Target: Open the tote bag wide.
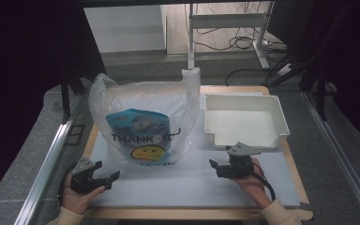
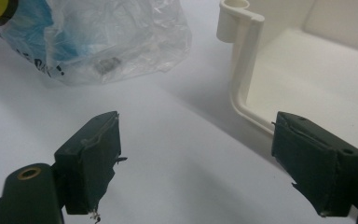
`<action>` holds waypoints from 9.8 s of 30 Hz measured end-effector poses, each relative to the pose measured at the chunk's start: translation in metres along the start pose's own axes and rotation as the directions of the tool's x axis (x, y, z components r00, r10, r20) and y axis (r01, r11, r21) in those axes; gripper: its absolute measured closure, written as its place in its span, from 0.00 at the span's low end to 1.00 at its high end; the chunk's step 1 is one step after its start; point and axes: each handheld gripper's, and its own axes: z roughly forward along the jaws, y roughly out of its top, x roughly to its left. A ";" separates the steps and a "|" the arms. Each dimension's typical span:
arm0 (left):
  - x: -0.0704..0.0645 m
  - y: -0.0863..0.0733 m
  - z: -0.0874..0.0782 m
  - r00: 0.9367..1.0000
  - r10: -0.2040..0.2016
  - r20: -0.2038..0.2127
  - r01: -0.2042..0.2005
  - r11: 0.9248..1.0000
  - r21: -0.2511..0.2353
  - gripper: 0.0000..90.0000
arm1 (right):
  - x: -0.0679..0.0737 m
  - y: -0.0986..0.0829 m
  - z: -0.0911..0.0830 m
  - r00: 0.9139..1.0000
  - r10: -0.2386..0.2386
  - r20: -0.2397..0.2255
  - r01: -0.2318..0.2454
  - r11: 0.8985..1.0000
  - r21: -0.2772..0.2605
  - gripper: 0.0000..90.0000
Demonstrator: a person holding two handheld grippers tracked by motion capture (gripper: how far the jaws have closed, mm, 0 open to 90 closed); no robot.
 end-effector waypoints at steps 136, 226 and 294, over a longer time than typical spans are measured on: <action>0.012 0.173 -0.076 0.990 0.082 0.112 -0.054 0.970 -0.237 0.99 | 0.004 -0.009 0.005 0.999 -0.012 0.044 0.009 0.997 0.077 0.19; 0.035 0.133 -0.103 0.991 0.019 0.135 0.023 0.953 -0.303 1.00 | 0.045 0.167 -0.009 0.954 -0.178 -0.240 0.112 0.958 -0.264 0.98; 0.043 0.060 -0.056 0.984 -0.082 0.157 0.110 0.978 -0.175 1.00 | 0.048 0.093 0.040 0.957 -0.102 -0.271 0.078 0.992 -0.097 0.98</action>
